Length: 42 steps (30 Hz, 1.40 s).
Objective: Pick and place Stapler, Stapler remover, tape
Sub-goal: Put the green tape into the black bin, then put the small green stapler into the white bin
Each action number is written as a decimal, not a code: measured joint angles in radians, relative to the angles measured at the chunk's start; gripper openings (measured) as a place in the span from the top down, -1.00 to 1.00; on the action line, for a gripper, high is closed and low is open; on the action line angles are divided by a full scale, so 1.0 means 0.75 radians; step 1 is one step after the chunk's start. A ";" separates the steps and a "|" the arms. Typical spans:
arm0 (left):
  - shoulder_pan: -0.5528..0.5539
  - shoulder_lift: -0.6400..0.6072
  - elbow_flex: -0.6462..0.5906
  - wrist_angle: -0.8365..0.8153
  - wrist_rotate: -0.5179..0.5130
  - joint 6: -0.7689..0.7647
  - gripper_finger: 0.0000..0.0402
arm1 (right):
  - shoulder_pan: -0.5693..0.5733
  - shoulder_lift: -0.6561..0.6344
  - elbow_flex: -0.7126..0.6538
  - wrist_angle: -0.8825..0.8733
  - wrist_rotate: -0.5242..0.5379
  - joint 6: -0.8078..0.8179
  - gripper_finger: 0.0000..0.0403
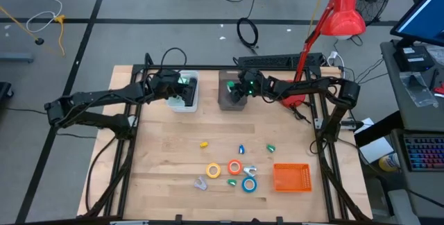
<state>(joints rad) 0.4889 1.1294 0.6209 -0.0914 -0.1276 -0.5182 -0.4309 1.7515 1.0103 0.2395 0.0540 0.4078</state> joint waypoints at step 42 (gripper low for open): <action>-0.064 0.001 0.001 0.025 0.093 0.121 0.39 | 0.163 -0.566 0.003 -0.505 -0.182 -0.616 0.41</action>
<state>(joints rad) 0.4412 1.1301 0.6216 -0.0723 -0.0577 -0.4277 -0.3087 1.3267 1.0129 -0.1395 -0.0826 -0.0540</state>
